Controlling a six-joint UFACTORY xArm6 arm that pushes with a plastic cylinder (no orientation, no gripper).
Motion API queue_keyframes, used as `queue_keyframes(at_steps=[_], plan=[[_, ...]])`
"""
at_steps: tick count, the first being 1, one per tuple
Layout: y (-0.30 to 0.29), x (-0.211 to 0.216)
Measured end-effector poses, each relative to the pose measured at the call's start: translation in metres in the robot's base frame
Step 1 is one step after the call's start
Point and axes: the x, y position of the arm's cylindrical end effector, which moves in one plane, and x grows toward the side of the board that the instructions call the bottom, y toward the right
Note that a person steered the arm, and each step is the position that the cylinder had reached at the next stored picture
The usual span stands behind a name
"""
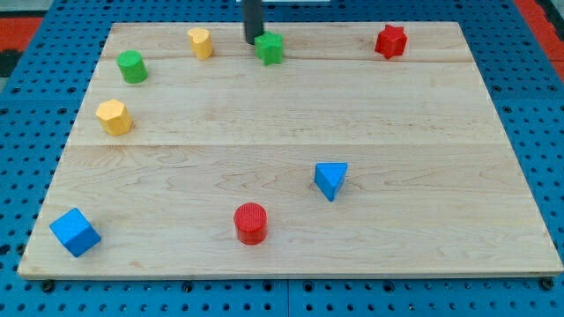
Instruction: Slide the yellow heart to the center
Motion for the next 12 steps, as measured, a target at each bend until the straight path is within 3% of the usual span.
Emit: queue_keyframes(at_steps=[1, 2, 5, 6, 7, 9, 10, 12], plan=[[0.057, 0.050], [0.077, 0.069], [-0.077, -0.030], [-0.134, -0.031], [-0.140, -0.019], [-0.020, 0.021], [0.000, 0.046], [-0.050, 0.015]])
